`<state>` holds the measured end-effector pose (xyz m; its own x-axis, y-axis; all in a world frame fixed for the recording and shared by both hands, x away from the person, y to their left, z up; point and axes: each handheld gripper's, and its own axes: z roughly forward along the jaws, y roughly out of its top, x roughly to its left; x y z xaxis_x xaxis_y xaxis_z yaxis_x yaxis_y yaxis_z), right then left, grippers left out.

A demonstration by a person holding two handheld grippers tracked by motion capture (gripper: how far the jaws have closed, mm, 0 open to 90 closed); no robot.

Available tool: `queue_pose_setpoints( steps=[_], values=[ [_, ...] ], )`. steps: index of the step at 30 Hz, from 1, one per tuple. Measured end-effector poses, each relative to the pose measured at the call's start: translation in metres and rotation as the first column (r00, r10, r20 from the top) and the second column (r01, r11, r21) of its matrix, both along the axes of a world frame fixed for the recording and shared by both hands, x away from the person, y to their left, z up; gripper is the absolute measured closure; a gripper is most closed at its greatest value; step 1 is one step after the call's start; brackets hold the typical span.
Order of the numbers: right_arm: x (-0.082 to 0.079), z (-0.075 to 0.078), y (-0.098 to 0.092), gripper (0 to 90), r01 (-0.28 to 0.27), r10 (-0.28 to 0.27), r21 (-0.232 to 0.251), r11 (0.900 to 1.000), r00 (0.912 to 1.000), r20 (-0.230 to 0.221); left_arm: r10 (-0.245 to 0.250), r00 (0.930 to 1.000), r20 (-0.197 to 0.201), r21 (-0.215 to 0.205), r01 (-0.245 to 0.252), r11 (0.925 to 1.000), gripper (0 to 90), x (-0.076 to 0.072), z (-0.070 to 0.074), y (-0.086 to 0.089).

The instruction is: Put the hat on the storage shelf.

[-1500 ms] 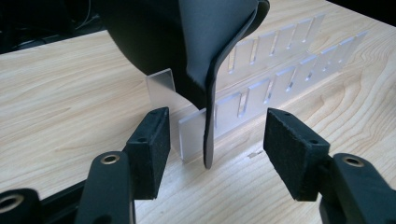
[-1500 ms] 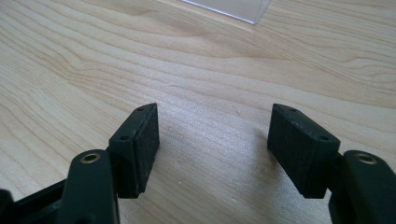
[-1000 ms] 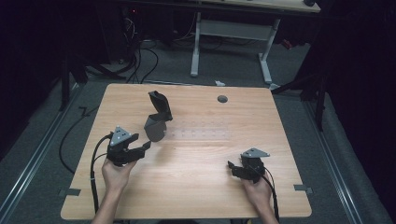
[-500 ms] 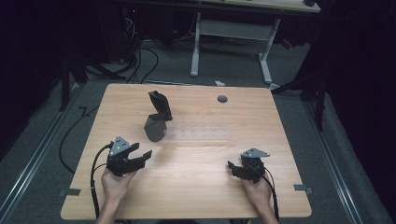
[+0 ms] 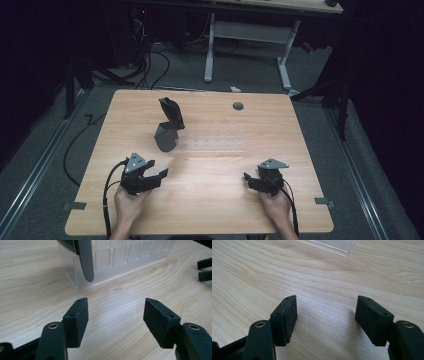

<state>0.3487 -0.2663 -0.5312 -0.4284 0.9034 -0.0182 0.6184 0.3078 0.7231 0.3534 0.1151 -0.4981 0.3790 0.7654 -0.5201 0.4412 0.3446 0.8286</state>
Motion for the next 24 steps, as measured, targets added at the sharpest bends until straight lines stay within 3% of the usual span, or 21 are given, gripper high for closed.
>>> queue_pose_setpoints(
  steps=[13, 21, 24],
  values=[
    [0.000, 0.000, 0.000, 34.4, 0.000, 0.000, 0.000, 1.000, 1.0000, 0.000, -0.006, 0.9978, -0.066, 0.039, 0.009, 0.9992, 39.0, 0.003, -0.027, -0.013],
    [0.000, 0.000, 0.000, 34.4, 0.002, -0.002, 0.000, 1.000, 1.0000, -0.001, -0.003, 0.9973, -0.073, 0.120, 0.012, 0.9928, 37.5, 0.003, -0.041, -0.025],
    [0.000, 0.000, 0.000, 34.4, 0.002, -0.002, 0.001, 1.000, 1.0000, -0.001, 0.005, 0.9983, -0.058, 0.164, 0.005, 0.9865, 36.8, 0.002, -0.046, -0.029]
  ],
)
